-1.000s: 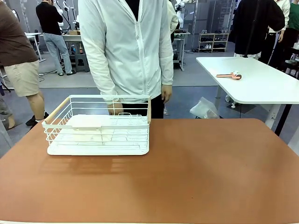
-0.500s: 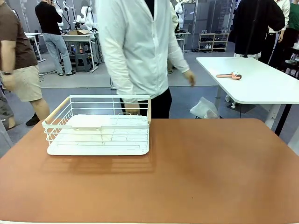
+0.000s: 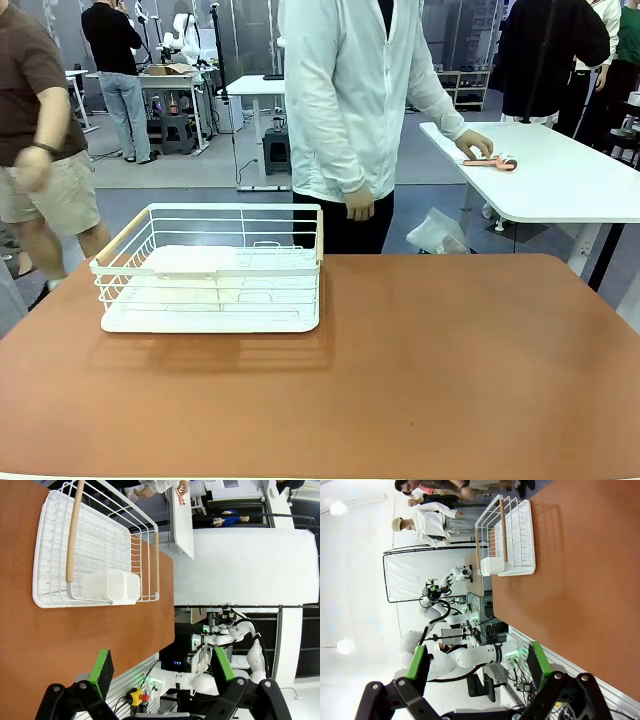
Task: Clean the table.
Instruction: Pick up the Lint Roller when the human hands it over.
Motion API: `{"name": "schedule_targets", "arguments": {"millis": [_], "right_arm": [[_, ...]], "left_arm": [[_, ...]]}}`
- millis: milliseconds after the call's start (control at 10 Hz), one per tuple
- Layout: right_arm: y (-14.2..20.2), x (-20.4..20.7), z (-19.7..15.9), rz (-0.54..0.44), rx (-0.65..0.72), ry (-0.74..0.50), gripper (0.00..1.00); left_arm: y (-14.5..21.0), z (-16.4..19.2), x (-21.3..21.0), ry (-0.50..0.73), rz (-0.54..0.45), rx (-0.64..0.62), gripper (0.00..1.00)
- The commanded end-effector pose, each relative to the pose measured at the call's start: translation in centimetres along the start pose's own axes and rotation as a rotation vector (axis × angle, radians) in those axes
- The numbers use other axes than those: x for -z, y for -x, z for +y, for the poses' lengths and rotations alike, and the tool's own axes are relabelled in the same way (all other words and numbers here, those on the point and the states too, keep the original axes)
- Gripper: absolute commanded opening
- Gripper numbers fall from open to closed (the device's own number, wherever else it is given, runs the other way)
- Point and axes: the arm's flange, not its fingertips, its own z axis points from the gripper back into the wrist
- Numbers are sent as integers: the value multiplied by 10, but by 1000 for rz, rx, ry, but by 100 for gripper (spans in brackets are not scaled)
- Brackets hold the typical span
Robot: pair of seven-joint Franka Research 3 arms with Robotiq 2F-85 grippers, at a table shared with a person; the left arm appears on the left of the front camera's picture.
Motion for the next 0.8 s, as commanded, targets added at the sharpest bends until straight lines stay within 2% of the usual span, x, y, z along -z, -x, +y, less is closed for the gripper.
{"name": "schedule_targets", "arguments": {"millis": [0,700], "right_arm": [[0,0,1,2,-4,-4,100],[0,0,1,2,-4,-4,100]], "left_arm": [[2,0,-2,3,2,2,100],[2,0,-2,3,2,2,100]]}}
